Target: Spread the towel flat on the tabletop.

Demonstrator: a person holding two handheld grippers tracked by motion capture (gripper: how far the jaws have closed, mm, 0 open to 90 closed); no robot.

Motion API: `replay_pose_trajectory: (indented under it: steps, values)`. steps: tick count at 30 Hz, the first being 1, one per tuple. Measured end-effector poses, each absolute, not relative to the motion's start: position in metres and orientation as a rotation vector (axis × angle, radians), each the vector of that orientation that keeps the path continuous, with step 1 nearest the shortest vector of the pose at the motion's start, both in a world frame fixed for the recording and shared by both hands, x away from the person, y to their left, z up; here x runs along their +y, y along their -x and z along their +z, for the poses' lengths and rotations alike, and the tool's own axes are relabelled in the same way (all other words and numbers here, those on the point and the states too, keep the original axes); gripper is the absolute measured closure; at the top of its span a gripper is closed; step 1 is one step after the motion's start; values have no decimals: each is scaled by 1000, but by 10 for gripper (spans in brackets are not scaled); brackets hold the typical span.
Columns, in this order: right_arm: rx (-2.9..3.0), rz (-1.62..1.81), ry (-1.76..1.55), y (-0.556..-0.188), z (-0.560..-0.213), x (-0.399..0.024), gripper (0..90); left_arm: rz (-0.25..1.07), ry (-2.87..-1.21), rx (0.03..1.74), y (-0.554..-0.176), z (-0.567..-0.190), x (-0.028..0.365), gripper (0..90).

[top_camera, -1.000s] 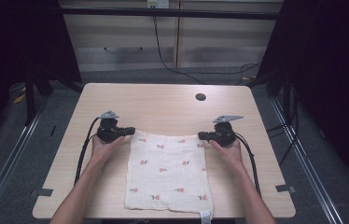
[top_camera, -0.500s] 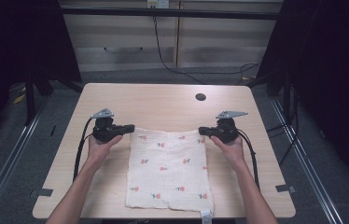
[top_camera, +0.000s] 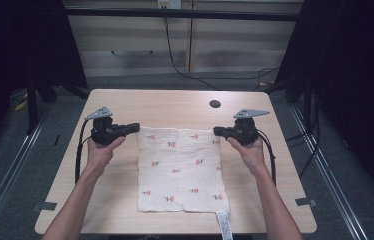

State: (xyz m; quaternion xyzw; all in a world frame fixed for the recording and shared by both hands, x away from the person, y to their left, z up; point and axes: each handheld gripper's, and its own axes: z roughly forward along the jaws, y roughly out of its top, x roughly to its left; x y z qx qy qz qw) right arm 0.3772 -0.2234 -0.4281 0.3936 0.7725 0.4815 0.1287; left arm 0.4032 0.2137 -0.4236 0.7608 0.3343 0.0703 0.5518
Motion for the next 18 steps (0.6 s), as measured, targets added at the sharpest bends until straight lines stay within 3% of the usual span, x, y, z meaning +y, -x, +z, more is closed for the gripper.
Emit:
replay_pose_trajectory:
  steps: [18]
  values:
    - [2187, 1432, -1140, -384, -404, -230, 868, 225, -1783, 764, -409, -388, 208, 886]
